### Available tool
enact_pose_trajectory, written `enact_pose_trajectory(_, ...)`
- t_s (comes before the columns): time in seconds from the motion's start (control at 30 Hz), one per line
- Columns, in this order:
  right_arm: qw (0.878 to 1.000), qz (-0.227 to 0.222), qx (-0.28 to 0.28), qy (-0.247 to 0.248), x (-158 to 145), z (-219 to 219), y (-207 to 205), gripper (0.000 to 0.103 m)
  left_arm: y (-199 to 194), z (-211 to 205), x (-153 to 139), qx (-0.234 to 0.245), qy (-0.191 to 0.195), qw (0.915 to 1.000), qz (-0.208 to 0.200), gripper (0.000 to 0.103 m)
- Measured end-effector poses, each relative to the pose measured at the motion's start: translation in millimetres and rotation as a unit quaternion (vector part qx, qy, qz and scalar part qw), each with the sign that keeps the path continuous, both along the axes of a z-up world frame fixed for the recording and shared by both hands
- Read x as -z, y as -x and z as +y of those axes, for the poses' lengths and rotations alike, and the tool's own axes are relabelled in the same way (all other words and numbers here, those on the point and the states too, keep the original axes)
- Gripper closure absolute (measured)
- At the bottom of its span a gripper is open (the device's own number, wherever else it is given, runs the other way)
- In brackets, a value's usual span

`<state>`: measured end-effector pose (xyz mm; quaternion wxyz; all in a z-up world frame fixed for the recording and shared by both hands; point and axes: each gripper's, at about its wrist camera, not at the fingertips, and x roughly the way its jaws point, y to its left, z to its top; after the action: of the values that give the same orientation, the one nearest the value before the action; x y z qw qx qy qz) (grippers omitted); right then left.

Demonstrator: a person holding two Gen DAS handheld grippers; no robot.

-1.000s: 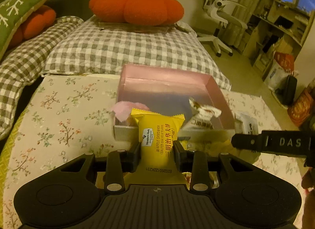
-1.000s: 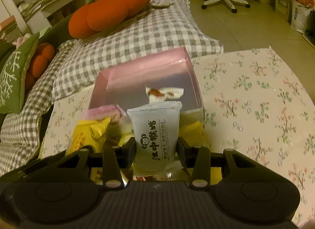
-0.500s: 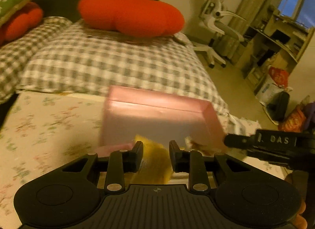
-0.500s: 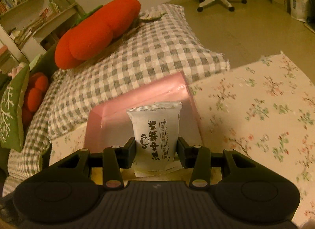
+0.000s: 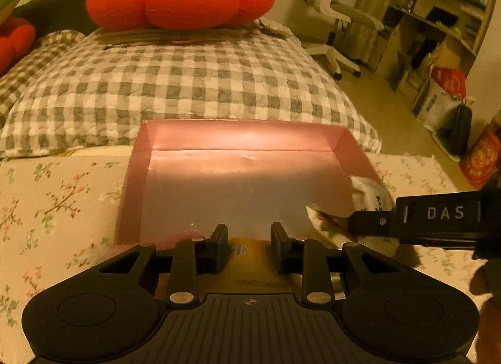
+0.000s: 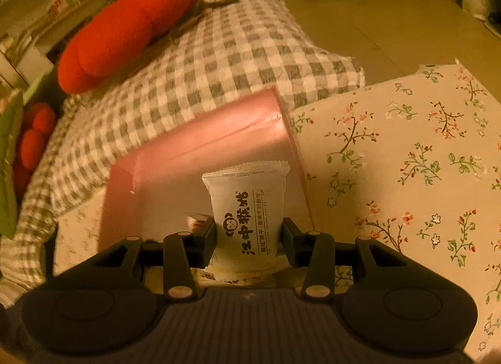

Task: Organize snacks
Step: 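Carry both packets into the pink box and open both tools, then grasp another yellow bread packet with right tool while left moves to pile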

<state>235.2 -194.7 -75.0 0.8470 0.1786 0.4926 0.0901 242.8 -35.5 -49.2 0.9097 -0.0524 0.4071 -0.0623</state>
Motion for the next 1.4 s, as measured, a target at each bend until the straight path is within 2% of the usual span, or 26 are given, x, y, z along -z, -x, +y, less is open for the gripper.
enact_pose_trajectory(0.1, 1.0, -0.003, 0.01, -0.003, 3, -1, -2, 0.062, -12, -6, 11, 0.005, -0.021, 0.9998, 0.001, 0.074)
enact_pose_trajectory(0.2, 1.0, -0.019, 0.015, -0.003, 6, 0, -4, 0.062, -23, -2, 18, 0.002, -0.018, 0.9998, -0.001, 0.074)
enact_pose_trajectory(0.3, 0.999, -0.045, 0.027, 0.007, 1, -1, -3, 0.056, -25, 13, 8, -0.02, 0.02, 0.9996, -0.009, 0.075)
enact_pose_trajectory(0.37, 0.998, -0.06, 0.03, 0.0, -7, -5, -1, 0.046, -20, 25, -15, -0.027, 0.05, 0.9975, -0.042, 0.073)
enact_pose_trajectory(0.47, 0.997, -0.064, 0.04, -0.005, -17, -11, 1, 0.045, -10, 37, -41, -0.035, 0.057, 0.995, -0.074, 0.067)
enact_pose_trajectory(0.6, 0.998, -0.05, 0.032, -0.018, -22, -10, 7, 0.045, -1, 55, -38, -0.052, 0.085, 0.9943, -0.038, 0.067)
enact_pose_trajectory(0.63, 0.999, -0.046, 0.023, -0.018, -24, -7, 9, 0.045, 3, 57, -37, -0.05, 0.081, 0.995, -0.029, 0.067)
enact_pose_trajectory(0.73, 0.999, -0.036, -0.014, -0.004, -31, 2, 19, 0.044, 21, 59, -41, -0.052, 0.037, 0.9977, -0.022, 0.067)
enact_pose_trajectory(0.83, 0.999, -0.006, -0.031, 0.016, -30, 8, 27, 0.034, 41, 61, -51, -0.057, 0.018, 0.9982, -0.008, 0.066)
enact_pose_trajectory(0.9, 0.999, 0.017, -0.026, 0.027, -29, 8, 34, 0.034, 59, 61, -56, -0.057, 0.02, 0.9981, -0.003, 0.05)
enact_pose_trajectory(0.97, 0.999, 0.02, -0.025, 0.018, -36, 7, 44, 0.034, 75, 63, -59, -0.065, 0.015, 0.9978, -0.001, 0.041)
enact_pose_trajectory(1.03, 0.999, -0.005, -0.038, 0.006, -54, 9, 59, 0.032, 92, 65, -61, -0.069, 0.004, 0.9976, -0.002, 0.036)
enact_pose_trajectory(1.1, 0.998, -0.032, -0.06, 0.014, -70, 17, 75, 0.022, 106, 68, -62, -0.076, 0.003, 0.9971, 0.003, 0.029)
enact_pose_trajectory(1.13, 0.997, -0.039, -0.067, 0.023, -74, 19, 80, 0.017, 112, 69, -63, -0.078, 0.007, 0.9969, 0.007, 0.028)
enact_pose_trajectory(1.27, 0.994, -0.029, -0.088, 0.063, -74, 31, 102, 0.017, 141, 72, -65, -0.084, 0.04, 0.9954, 0.02, 0.022)
enact_pose_trajectory(1.4, 0.989, -0.029, -0.117, 0.081, -75, 32, 128, 0.017, 166, 65, -62, -0.083, 0.033, 0.9954, 0.034, 0.019)
